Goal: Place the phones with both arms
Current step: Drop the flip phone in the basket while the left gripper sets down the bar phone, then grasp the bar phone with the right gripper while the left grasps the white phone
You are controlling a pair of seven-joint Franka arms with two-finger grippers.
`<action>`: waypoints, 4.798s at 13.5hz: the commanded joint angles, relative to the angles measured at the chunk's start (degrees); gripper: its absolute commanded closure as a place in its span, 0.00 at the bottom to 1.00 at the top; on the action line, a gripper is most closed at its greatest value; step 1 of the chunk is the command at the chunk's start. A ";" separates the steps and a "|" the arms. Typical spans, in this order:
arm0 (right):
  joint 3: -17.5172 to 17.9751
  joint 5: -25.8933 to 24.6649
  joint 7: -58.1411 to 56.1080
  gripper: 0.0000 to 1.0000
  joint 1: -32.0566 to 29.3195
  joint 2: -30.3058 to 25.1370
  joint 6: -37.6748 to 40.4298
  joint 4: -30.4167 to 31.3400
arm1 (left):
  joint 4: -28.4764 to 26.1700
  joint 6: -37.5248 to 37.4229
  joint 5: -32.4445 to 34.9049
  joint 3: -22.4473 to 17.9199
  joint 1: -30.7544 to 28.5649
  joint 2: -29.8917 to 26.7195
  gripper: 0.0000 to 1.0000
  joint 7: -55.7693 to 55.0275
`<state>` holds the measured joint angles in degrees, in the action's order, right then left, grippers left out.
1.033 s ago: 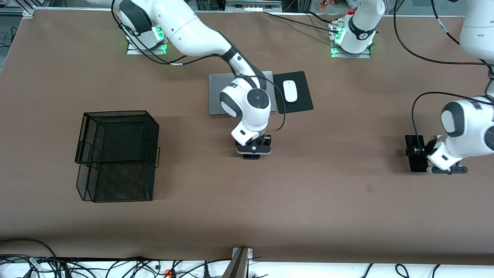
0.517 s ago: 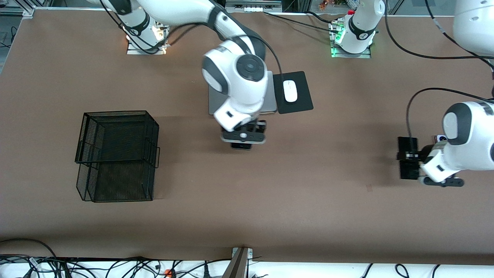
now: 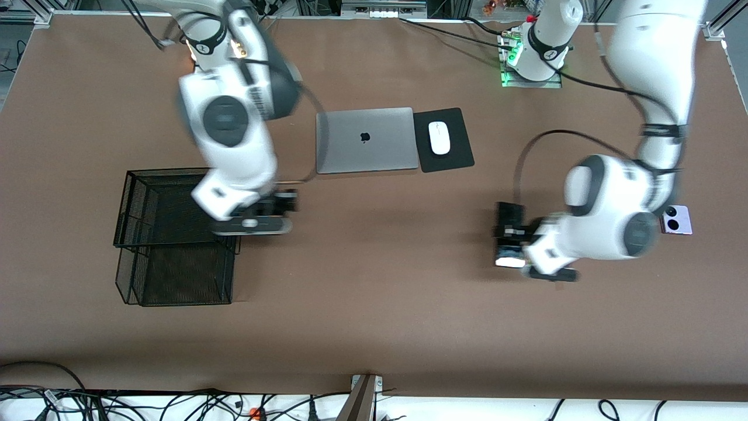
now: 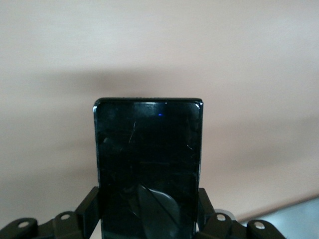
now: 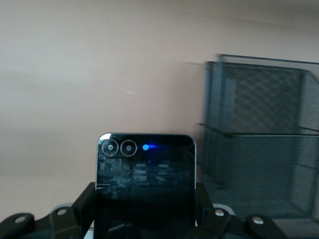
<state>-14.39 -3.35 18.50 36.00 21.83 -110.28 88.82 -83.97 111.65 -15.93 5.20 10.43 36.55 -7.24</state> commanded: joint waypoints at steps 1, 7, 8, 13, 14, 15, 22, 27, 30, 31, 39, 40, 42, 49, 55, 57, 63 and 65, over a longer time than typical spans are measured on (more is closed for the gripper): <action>-6.15 1.93 -9.06 1.00 0.74 -13.28 -5.37 18.72 | 1.79 6.97 -1.82 -0.89 8.26 2.99 0.66 -11.09; -21.53 2.47 -27.70 1.00 0.74 -20.60 -18.02 35.27 | 0.47 21.59 -1.12 -1.42 22.77 9.05 0.66 -30.28; -22.95 2.47 -28.77 1.00 0.74 -19.64 -20.04 35.97 | 0.21 23.07 -0.77 -1.59 24.27 10.11 0.66 -30.99; -24.98 10.35 -35.78 1.00 -1.54 -12.53 -26.64 36.86 | 0.12 30.56 -0.68 -1.51 25.60 13.46 0.00 -32.49; -24.98 13.25 -38.68 1.00 -1.89 -11.03 -27.69 36.86 | 0.12 29.86 -0.60 -1.51 25.25 12.50 0.00 -32.49; -24.98 14.41 -40.02 1.00 -2.07 -10.15 -28.14 36.77 | -0.66 28.55 -0.60 -1.59 24.90 11.19 0.00 -32.49; -25.07 14.95 -40.03 0.00 -3.21 -8.56 -28.41 34.41 | -0.67 -1.75 13.59 -8.71 17.09 -4.02 0.00 -28.20; -24.64 14.77 -35.31 0.00 -2.69 -8.91 -10.44 22.31 | -0.58 -8.72 19.97 -8.71 0.85 -8.34 0.00 -6.61; -21.05 13.81 -25.47 0.00 -1.63 -8.38 0.57 13.07 | -0.58 -12.33 20.06 -8.71 -10.14 -7.72 0.00 6.48; -18.68 12.94 -21.44 0.00 -1.63 -8.29 2.51 10.78 | -0.58 -11.90 19.97 -8.71 -13.48 -7.11 0.00 10.71; 9.88 7.57 10.92 0.00 -1.54 7.49 3.23 -10.11 | -14.17 15.73 22.61 -8.63 -31.78 -5.44 0.00 39.39; 12.17 7.48 11.73 0.00 -0.93 11.44 3.23 -15.03 | -17.16 20.14 22.61 -8.71 -32.84 -5.44 0.00 39.93; 13.33 6.61 11.82 0.00 2.39 17.78 1.92 -22.35 | -22.00 27.27 22.69 -8.63 -34.60 -5.44 0.00 40.02; 19.22 -4.38 11.65 0.00 5.57 25.54 -9.57 -18.45 | -25.63 35.48 23.58 -8.54 -37.14 -3.60 0.00 41.52; 19.66 -5.00 14.46 0.00 6.10 29.31 -19.69 -13.50 | -25.19 35.39 19.18 -8.19 -38.82 -1.75 0.00 40.38; 19.75 -5.00 14.64 0.00 6.10 30.64 -21.72 -13.50 | -24.93 35.39 18.92 -8.19 -38.82 -1.13 0.00 40.46; 19.75 -5.09 16.30 0.00 6.19 32.22 -22.96 -13.50 | -23.70 35.39 19.00 -8.19 -39.26 -0.43 0.00 40.99; 19.75 -5.09 17.45 0.00 6.19 32.66 -23.74 -13.50 | -22.99 35.39 18.92 -8.19 -39.96 0.62 0.00 41.16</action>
<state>4.78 -7.19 33.81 42.29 54.12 -132.53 75.13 -108.79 146.77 4.02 -3.57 -28.18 35.55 32.99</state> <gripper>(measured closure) 0.000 0.000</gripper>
